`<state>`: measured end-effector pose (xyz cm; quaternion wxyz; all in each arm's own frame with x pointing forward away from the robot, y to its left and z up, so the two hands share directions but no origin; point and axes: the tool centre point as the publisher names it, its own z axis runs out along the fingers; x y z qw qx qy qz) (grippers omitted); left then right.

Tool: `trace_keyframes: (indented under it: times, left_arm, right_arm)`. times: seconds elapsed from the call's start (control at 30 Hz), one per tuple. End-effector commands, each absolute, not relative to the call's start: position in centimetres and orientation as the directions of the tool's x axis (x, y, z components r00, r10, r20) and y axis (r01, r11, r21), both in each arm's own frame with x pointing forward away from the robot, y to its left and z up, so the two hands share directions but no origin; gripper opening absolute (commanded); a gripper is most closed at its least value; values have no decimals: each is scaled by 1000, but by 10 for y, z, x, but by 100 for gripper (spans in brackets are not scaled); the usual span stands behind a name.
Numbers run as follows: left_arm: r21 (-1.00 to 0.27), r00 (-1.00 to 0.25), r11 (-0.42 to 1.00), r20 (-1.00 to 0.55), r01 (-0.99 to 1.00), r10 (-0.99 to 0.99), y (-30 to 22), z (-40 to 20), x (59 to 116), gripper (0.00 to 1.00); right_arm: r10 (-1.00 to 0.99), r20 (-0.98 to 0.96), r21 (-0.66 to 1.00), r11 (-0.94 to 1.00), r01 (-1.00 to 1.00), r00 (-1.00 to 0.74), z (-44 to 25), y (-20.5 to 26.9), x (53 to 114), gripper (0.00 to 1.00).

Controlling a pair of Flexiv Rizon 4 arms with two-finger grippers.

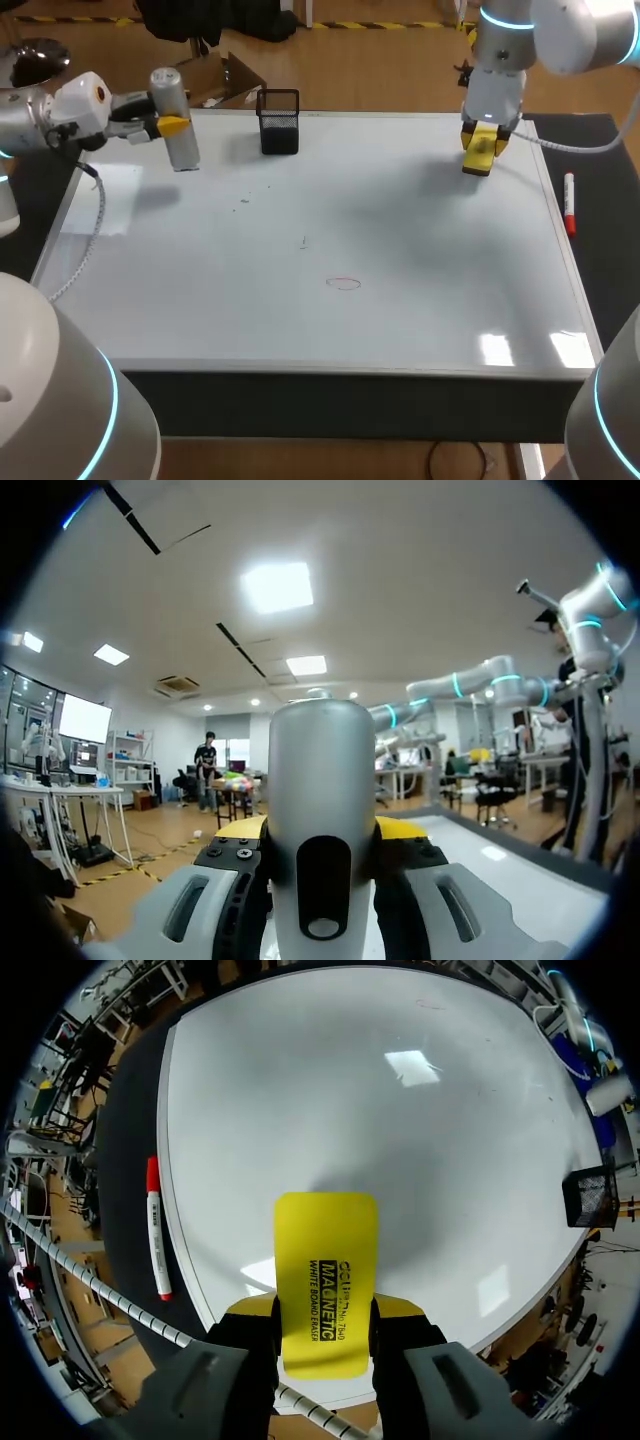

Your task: Pick up the inspection probe, press it on each red-marked spot on the whiteboard one by one, put down the probe, pick up the eraser, and wipe off all the red marks.

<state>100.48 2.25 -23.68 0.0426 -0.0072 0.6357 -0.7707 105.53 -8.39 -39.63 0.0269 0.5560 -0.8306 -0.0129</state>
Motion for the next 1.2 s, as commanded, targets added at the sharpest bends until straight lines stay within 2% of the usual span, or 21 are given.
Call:
trace_keyframes:
  times: [0.03,0.6,1.2]
  left_arm:
    - [-980,-997,-192,-44,57,-70,2,-229,976,0]
    - [-975,-977,-223,-70,23,203,-110,-228,868,0]
    - [-979,-899,-188,-11,-79,438,-201,-256,799,0]
  right_arm:
    - [-925,33,49,380,-924,-379,-395,-85,1055,0]
    - [-925,33,49,380,-924,-379,-395,-85,1055,0]
    - [-925,33,49,380,-924,-379,-395,-85,1055,0]
